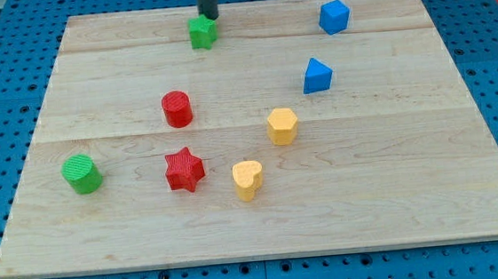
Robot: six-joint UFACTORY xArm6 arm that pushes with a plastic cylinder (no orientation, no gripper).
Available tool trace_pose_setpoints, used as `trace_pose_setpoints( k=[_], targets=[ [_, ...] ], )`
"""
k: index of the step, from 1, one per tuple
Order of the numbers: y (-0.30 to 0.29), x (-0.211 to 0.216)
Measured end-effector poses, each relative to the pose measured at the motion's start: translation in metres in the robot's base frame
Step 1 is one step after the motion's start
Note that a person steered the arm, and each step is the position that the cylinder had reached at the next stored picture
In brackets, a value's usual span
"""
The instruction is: Push green circle closer to green star
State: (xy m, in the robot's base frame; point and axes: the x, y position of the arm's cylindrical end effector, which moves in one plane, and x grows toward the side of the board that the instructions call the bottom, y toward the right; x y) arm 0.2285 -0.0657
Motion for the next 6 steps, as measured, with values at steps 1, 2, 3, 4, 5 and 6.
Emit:
trace_pose_setpoints(
  k=[1, 2, 3, 4, 5, 6],
  targets=[
    [-0.005, 0.049],
    [-0.014, 0.045],
    [-0.128, 0.075],
    [-0.150, 0.148],
    [-0.104, 0.191],
    [-0.096, 0.252]
  ],
)
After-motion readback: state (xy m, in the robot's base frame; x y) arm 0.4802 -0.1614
